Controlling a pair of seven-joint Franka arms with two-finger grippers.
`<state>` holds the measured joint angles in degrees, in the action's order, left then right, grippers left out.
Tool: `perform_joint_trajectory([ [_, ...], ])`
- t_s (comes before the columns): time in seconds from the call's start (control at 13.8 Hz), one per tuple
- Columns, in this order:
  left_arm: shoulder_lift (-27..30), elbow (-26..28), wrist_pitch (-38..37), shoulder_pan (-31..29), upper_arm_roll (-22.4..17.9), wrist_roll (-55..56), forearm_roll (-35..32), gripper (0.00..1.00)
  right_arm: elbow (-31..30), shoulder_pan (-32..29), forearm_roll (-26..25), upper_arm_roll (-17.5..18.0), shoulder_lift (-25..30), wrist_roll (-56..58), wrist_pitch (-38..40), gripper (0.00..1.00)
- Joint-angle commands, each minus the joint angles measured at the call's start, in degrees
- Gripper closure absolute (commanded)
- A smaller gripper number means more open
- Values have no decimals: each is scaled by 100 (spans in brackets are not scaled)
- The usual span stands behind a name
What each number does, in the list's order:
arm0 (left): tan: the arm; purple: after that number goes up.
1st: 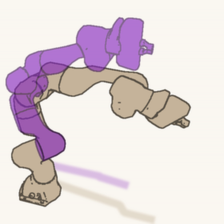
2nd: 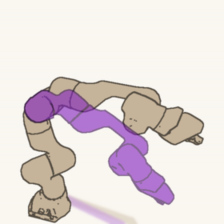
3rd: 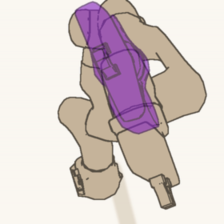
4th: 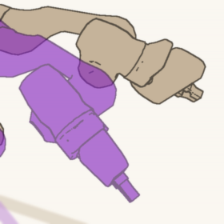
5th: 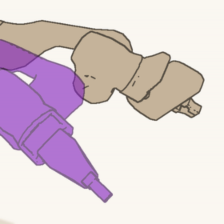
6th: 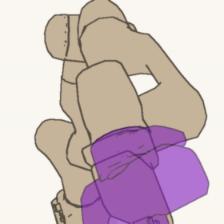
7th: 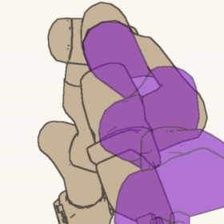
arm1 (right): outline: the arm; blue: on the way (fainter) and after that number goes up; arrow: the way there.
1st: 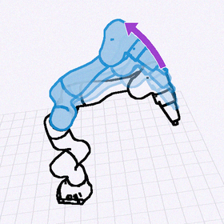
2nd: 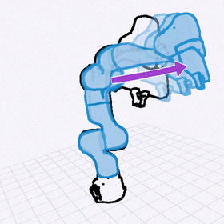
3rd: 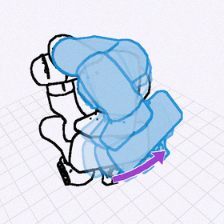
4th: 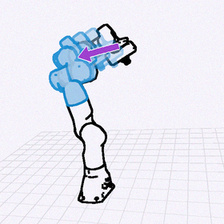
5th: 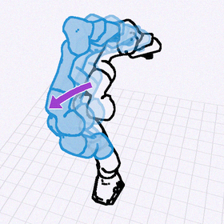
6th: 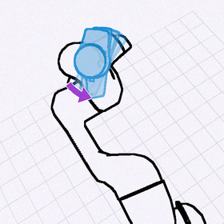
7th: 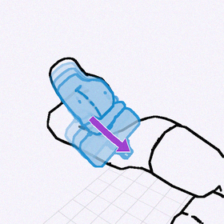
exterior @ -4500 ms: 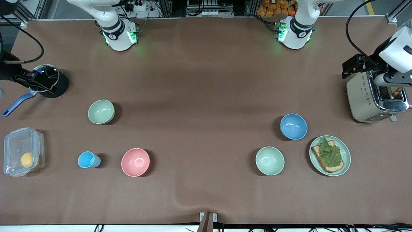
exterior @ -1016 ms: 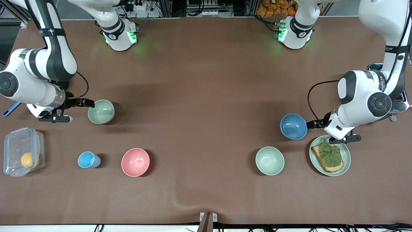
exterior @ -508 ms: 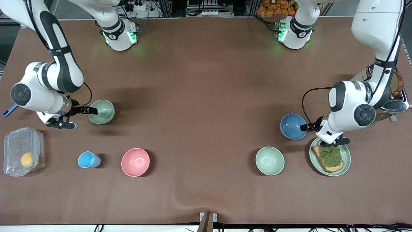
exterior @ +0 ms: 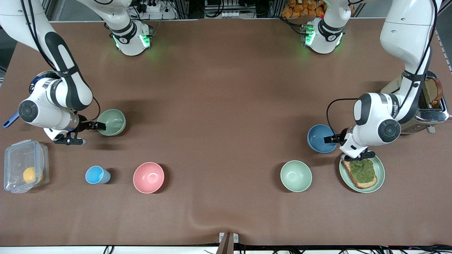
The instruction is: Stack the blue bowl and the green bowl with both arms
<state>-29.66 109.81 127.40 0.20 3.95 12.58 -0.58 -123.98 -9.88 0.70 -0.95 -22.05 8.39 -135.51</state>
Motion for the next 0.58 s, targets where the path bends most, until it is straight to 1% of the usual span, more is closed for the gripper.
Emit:
perform_joint_trajectory([
  [0.0, -66, -38, 48, 86, 1, 192, 31, 22, -65, -85, 53, 87, -1, 119, -29, 55],
  [0.07, -75, -38, 40, 95, 1, 193, 23, 58, -65, -67, 53, 87, 7, 119, -20, 73],
  [0.15, -92, -38, 48, 103, 1, 193, 23, 71, -56, -58, 53, 87, 25, 119, 59, 86],
  [0.22, -92, -38, 48, 138, 1, 193, 23, 73, -39, -58, 53, 95, 77, 119, 181, 93],
  [0.29, -92, -47, 48, 156, -8, 219, 23, 76, -4, -50, 53, 139, 174, 111, 348, 100],
  [0.36, -92, -47, 48, 147, -8, 332, 23, 82, 14, -67, 62, 183, 322, 102, 497, 100],
  [0.44, -84, -56, 40, 156, 1, 464, 23, 86, 23, -50, 219, 218, 420, 93, 568, 100],
  [0.51, -75, -65, 48, 147, 1, 552, 23, 92, 32, -41, 533, 262, 482, 102, 647, 100],
])
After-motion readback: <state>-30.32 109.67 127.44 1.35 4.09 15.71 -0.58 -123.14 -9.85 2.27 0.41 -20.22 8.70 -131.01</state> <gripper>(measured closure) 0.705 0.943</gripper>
